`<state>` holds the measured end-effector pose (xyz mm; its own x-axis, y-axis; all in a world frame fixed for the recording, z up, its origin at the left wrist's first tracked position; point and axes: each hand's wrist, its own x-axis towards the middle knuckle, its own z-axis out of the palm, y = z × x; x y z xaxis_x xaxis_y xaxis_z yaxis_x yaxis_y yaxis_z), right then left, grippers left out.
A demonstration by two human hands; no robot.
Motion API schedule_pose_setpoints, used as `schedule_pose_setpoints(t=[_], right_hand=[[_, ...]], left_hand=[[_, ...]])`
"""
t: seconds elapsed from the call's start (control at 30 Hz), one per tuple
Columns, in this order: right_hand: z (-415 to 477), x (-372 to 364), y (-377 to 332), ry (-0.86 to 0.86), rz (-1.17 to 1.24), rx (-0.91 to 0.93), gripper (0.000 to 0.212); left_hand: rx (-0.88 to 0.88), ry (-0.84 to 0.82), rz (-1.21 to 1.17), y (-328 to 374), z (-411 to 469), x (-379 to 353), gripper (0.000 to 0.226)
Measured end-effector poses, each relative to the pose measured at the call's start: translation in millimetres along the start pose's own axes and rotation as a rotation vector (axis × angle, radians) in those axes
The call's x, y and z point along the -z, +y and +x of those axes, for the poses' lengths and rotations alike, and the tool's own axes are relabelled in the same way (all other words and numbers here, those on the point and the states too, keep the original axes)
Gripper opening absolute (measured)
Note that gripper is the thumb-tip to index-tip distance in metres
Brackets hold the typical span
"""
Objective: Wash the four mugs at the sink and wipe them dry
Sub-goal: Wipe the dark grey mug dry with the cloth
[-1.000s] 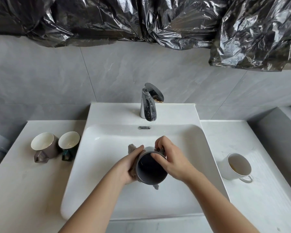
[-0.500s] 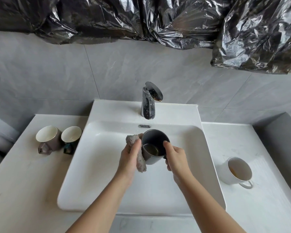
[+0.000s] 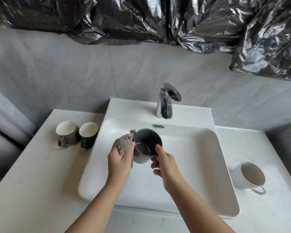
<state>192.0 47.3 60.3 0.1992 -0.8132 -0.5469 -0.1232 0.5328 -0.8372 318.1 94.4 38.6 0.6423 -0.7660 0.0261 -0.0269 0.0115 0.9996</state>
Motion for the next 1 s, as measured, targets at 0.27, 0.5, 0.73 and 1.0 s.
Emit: schedule_pose_setpoints(t=[0.27, 0.5, 0.73, 1.0], right_hand=[[-20, -100, -9, -0.144, -0.016, -0.003, 0.039], [-17, -172, -2, -0.22, -0.046, -0.047, 0.032], [2, -234, 29, -0.198, -0.072, -0.103, 0.033], [26, -282, 60, -0.13, -0.063, -0.209, 0.032]], left_hand=[[-0.096, 0.274, -0.037, 23, 31, 84, 0.024], [-0.023, 0.357, 0.038, 5, 57, 154, 0.012], [0.086, 0.415, 0.053, -30, 71, 202, 0.011], [0.23, 0.42, 0.152, -73, 82, 226, 0.034]])
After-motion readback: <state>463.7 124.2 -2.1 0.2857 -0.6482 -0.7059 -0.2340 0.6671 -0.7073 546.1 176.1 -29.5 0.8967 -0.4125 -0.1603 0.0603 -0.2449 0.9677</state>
